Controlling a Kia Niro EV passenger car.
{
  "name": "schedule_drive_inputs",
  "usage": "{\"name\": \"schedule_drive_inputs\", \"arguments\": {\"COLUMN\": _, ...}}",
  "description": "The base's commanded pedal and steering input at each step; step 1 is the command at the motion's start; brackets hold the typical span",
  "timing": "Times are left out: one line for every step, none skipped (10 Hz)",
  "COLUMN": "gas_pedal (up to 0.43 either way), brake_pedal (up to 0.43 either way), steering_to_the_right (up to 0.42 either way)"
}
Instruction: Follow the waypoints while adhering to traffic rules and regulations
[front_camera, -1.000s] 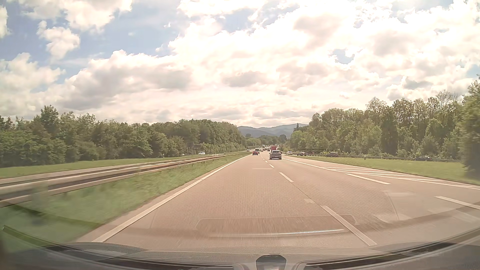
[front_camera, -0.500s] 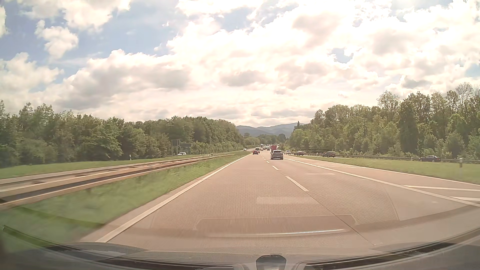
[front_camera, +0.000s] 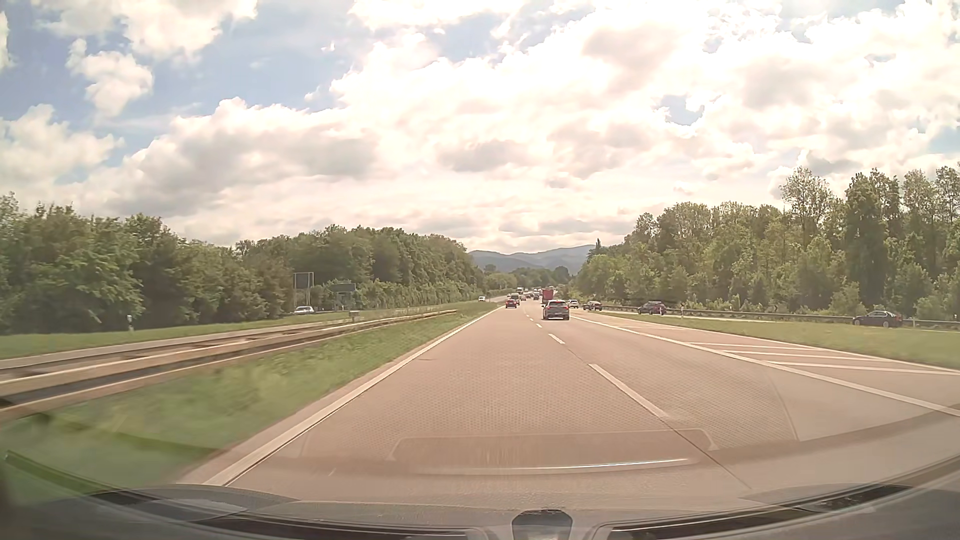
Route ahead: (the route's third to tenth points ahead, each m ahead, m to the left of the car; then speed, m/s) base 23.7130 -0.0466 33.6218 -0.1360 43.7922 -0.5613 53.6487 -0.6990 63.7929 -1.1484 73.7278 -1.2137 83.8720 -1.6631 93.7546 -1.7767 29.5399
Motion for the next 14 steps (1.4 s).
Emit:
{"name": "schedule_drive_inputs", "arguments": {"gas_pedal": 0.000, "brake_pedal": 0.000, "steering_to_the_right": 0.003}}
{"name": "schedule_drive_inputs", "arguments": {"gas_pedal": 0.000, "brake_pedal": 0.000, "steering_to_the_right": 0.003}}
{"name": "schedule_drive_inputs", "arguments": {"gas_pedal": 0.000, "brake_pedal": 0.000, "steering_to_the_right": 0.003}}
{"name": "schedule_drive_inputs", "arguments": {"gas_pedal": 0.000, "brake_pedal": 0.000, "steering_to_the_right": 0.003}}
{"name": "schedule_drive_inputs", "arguments": {"gas_pedal": 0.000, "brake_pedal": 0.000, "steering_to_the_right": 0.003}}
{"name": "schedule_drive_inputs", "arguments": {"gas_pedal": 0.000, "brake_pedal": 0.000, "steering_to_the_right": 0.003}}
{"name": "schedule_drive_inputs", "arguments": {"gas_pedal": 0.000, "brake_pedal": 0.000, "steering_to_the_right": 0.003}}
{"name": "schedule_drive_inputs", "arguments": {"gas_pedal": 0.000, "brake_pedal": 0.000, "steering_to_the_right": 0.003}}
{"name": "schedule_drive_inputs", "arguments": {"gas_pedal": 0.000, "brake_pedal": 0.000, "steering_to_the_right": 0.003}}
{"name": "schedule_drive_inputs", "arguments": {"gas_pedal": 0.000, "brake_pedal": 0.000, "steering_to_the_right": 0.003}}
{"name": "schedule_drive_inputs", "arguments": {"gas_pedal": 0.000, "brake_pedal": 0.000, "steering_to_the_right": 0.003}}
{"name": "schedule_drive_inputs", "arguments": {"gas_pedal": 0.000, "brake_pedal": 0.000, "steering_to_the_right": 0.003}}
{"name": "schedule_drive_inputs", "arguments": {"gas_pedal": 0.000, "brake_pedal": 0.000, "steering_to_the_right": 0.003}}
{"name": "schedule_drive_inputs", "arguments": {"gas_pedal": 0.000, "brake_pedal": 0.000, "steering_to_the_right": 0.003}}
